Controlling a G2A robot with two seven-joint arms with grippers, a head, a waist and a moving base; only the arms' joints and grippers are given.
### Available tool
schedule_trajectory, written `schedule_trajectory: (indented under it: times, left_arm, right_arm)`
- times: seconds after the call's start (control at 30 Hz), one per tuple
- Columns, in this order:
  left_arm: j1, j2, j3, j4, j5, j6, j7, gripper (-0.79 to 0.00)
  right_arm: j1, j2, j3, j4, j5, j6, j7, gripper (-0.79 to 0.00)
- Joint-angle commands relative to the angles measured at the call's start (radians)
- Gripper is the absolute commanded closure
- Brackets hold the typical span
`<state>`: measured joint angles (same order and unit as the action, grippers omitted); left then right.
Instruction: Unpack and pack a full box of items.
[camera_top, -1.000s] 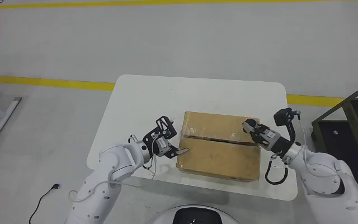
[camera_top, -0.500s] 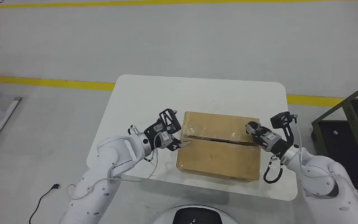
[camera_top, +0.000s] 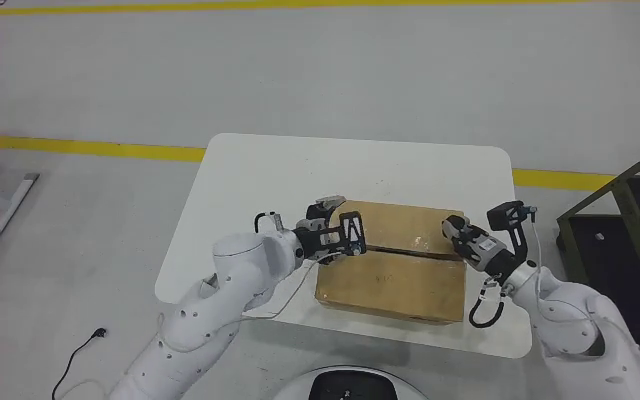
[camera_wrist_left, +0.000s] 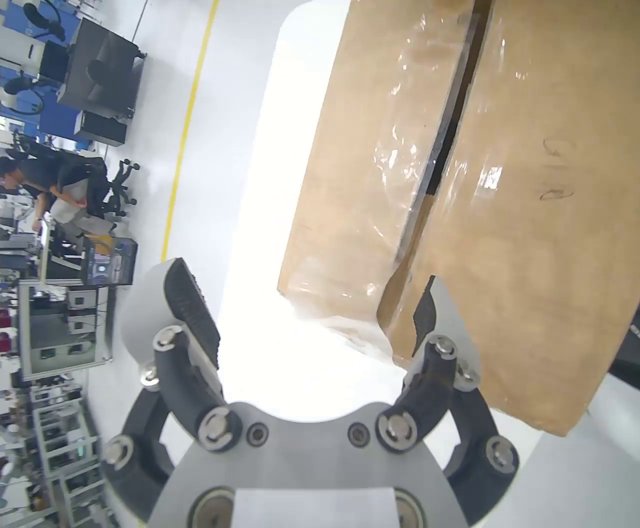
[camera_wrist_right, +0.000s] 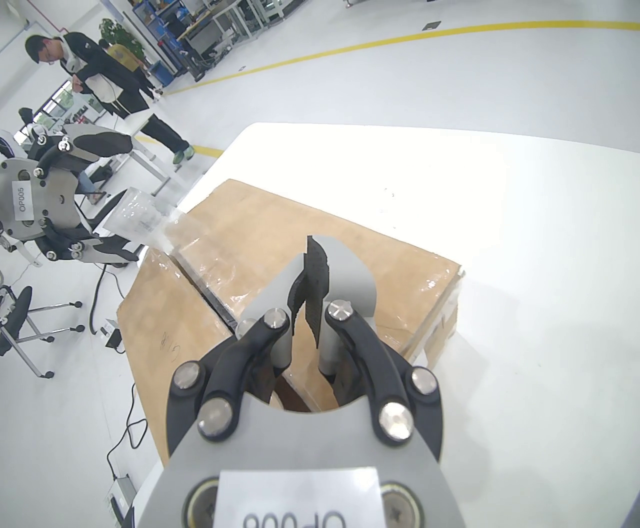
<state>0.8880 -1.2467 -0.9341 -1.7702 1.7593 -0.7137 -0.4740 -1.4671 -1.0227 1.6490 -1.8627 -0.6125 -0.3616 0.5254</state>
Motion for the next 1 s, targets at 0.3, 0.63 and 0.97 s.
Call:
schedule_trajectory:
  times: [0.3, 0.63, 0.97]
  left_arm:
    - [-0.023, 0.001, 0.060, 0.002, 0.240, 0.018, 0.028, -0.785]
    - [-0.027, -0.008, 0.067, 0.001, 0.272, 0.041, 0.023, -0.723]
    - [-0.041, -0.020, 0.089, 0.003, 0.308, 0.040, 0.014, -0.391]
  right_arm:
    - [0.004, 0.000, -0.012, -0.008, 0.009, 0.005, -0.006, 0.000]
    - [0.006, 0.001, -0.017, -0.011, 0.015, 0.005, -0.007, 0.000]
    - [0.006, 0.001, -0.021, -0.014, 0.020, 0.007, -0.010, 0.000]
